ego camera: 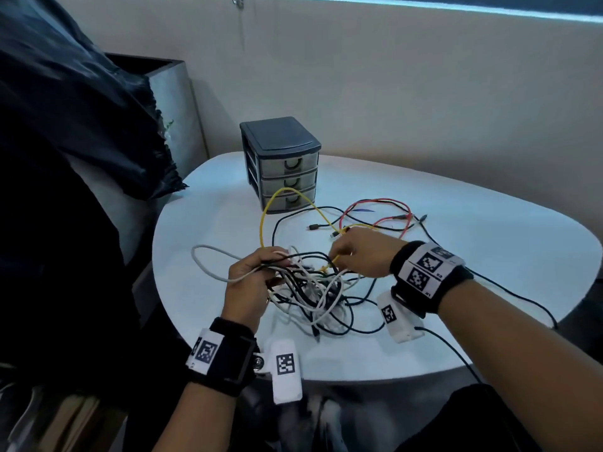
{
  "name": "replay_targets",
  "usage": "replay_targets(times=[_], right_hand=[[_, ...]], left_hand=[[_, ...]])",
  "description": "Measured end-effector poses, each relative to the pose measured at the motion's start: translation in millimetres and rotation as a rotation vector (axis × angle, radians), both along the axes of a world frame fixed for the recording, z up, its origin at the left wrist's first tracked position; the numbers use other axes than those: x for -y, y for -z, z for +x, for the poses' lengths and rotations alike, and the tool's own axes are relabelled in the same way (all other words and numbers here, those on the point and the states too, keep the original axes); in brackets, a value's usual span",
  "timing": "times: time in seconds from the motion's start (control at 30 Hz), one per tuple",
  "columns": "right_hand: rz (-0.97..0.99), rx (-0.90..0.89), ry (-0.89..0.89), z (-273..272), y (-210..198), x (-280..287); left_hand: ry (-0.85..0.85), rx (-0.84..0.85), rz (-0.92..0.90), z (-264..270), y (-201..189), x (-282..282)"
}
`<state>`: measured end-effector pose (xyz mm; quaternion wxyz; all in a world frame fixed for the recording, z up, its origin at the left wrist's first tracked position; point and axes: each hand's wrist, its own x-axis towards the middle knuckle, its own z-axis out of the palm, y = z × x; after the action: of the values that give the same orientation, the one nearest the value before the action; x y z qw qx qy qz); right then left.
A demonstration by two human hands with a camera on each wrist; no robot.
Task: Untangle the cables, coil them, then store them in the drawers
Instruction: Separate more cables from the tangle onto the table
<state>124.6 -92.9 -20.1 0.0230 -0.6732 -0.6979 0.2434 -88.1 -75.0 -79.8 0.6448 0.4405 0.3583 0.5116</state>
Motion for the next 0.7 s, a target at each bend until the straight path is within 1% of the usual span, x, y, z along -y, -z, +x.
replay_targets(times=[0.07,0.13,0.2,0.3,0.33,0.37,0.4,0.43,0.47,0.5,0.53,0.6,0.63,0.7], right_hand=[[0.035,-0.087,0.061,10.8,-1.0,-0.9],[0.109,-0.182,0.193,29.9,-7.3,-0.1],[0.231,-0.26,0.336,53.4,-16.4,2.1],[0.362,-0.463,0.696,104.2,-30.7,0.8],[0.418,-0.539,0.855,122.7,-36.9,0.4],[0.496,-0.523,0.969,142.4,-39.0,-1.5],[0.548,-0.407,1.055,155.7,-42.7,-0.9],[0.571,-0.266,1.091,169.7,-40.1,-2.8],[0.55,-0.106,1.091,167.9,-40.3,-1.5],[0.485,-0.006,1.046,163.1,-37.5,-1.2],[0.39,-0.001,0.965,150.6,-36.9,0.6],[0.206,-0.117,0.776,121.2,-31.8,3.0],[0.154,-0.118,0.674,109.1,-24.9,3.2],[0.14,-0.032,0.47,79.0,-15.2,6.1]], left_hand=[[-0.011,0.02,-0.016,-3.8,3.3,-2.7],[-0.042,0.061,-0.064,-11.4,6.1,-7.6],[-0.085,0.081,-0.114,-22.7,8.0,-13.6],[-0.134,0.133,-0.158,-37.6,13.0,-22.6],[-0.142,0.157,-0.173,-40.6,14.6,-24.5],[-0.152,0.181,-0.189,-42.0,16.0,-26.1],[-0.164,0.197,-0.203,-42.2,17.1,-27.5],[-0.173,0.201,-0.213,-41.7,18.5,-28.4],[-0.177,0.194,-0.221,-40.6,19.8,-28.9],[-0.178,0.189,-0.228,-38.8,20.8,-29.0],[-0.178,0.181,-0.234,-37.0,21.8,-28.9],[-0.169,0.145,-0.237,-33.5,22.3,-27.6],[-0.163,0.128,-0.235,-31.3,21.1,-26.2],[-0.139,0.113,-0.213,-27.6,16.9,-23.0]])
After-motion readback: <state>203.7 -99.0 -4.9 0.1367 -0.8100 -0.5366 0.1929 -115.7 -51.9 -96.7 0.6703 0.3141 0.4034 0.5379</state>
